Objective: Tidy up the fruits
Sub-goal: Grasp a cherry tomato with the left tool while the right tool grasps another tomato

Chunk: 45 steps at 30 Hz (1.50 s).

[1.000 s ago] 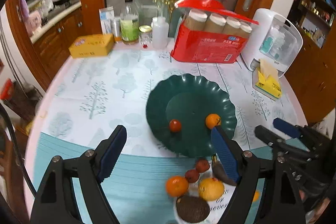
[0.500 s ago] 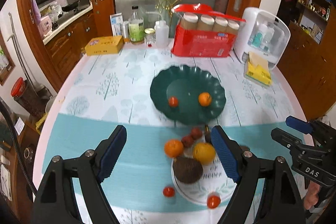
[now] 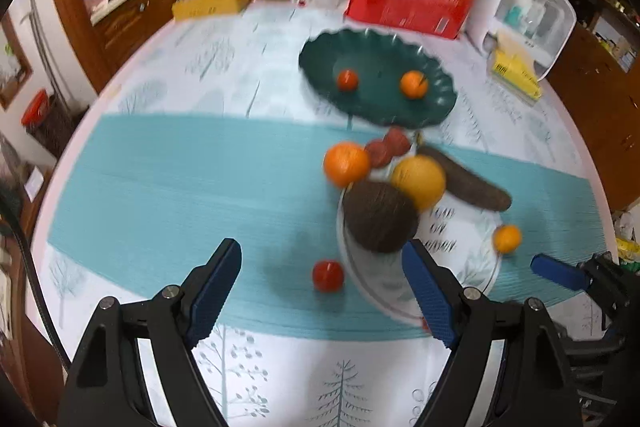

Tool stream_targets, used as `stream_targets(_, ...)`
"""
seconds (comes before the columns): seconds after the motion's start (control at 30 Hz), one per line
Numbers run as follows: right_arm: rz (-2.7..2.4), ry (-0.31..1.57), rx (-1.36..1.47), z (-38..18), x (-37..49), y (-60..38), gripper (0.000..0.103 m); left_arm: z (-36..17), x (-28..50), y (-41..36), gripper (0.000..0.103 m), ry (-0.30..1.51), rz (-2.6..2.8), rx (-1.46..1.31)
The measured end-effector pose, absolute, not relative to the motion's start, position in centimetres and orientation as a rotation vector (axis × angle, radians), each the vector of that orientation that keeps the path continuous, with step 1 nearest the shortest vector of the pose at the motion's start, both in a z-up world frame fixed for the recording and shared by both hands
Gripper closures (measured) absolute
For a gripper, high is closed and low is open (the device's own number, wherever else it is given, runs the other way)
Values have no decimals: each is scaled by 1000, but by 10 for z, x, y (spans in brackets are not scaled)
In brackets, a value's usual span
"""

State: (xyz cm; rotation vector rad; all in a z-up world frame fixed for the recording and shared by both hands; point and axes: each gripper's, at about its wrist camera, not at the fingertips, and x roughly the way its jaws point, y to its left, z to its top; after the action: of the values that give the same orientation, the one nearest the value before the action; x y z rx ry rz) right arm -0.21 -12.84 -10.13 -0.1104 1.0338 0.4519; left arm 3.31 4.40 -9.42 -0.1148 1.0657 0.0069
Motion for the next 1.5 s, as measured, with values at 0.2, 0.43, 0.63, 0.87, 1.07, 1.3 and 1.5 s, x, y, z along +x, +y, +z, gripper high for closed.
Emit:
stream_targets(0.2,510,1053,-136,-129,-11,-116,46,-134,27,49,22,1112,23,-165)
stream_targets(0.43,547,1045,-186,-150,-17,-102,46,-164,34,51,34,1137,32,-212)
stream_targets(0.63,555,1041,-228,-164,-18,-96,46,-173,39,47,42,1130,25,-238)
stream_targets(0.87,540,1041,-293,-177,-16,-89,63,-178,43,42,65,1115,19,-231)
stream_targets(1.07,535,1012,-326,-178,-17,-84,67,-179,46,39,79,1115,11,-231)
stream_targets(1.3,541,1039,-297,-175,-14,-89,68,-173,40,39,79,1125,19,-248)
stream_targets(1.5,544,1039,-241,-151,-9,-103,68,-134,34,36,79,1101,17,-240)
